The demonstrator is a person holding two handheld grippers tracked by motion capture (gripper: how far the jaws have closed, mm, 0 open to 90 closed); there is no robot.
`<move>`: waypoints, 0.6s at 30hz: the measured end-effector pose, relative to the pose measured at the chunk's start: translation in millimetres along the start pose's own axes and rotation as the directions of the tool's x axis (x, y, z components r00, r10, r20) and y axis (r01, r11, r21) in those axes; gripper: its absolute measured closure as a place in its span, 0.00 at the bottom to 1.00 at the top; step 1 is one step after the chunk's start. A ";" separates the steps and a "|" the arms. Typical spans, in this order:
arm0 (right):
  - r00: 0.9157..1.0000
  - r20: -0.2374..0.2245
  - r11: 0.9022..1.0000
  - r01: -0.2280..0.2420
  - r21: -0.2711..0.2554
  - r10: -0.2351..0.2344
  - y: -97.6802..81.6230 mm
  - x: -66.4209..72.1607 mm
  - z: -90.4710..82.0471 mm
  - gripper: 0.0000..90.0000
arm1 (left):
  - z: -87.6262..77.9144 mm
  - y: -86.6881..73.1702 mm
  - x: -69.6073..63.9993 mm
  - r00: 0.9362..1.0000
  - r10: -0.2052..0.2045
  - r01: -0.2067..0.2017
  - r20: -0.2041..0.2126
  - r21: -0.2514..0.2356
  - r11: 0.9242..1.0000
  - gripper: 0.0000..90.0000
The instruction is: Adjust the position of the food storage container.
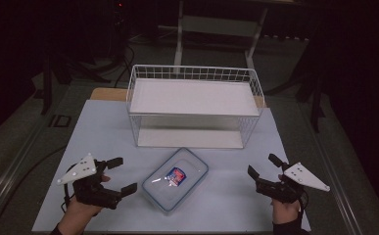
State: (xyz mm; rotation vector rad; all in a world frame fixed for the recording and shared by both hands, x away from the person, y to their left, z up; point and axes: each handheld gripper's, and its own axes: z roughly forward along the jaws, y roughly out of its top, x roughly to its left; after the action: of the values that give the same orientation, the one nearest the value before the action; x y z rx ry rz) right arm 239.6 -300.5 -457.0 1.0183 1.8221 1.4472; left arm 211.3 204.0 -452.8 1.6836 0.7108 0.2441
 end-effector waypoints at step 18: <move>1.000 -0.011 1.000 -0.025 0.002 0.025 -0.7 -1.2 0.1 0.14 | 58.5 -0.6 -43.3 0.986 0.047 -0.082 0.160 0.219 0.972 0.50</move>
State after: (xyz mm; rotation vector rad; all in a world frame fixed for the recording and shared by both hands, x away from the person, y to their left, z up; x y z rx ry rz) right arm 240.2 -301.6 -457.7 1.0397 1.8246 1.4693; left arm 207.7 131.5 -458.4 1.9210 0.5851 0.0791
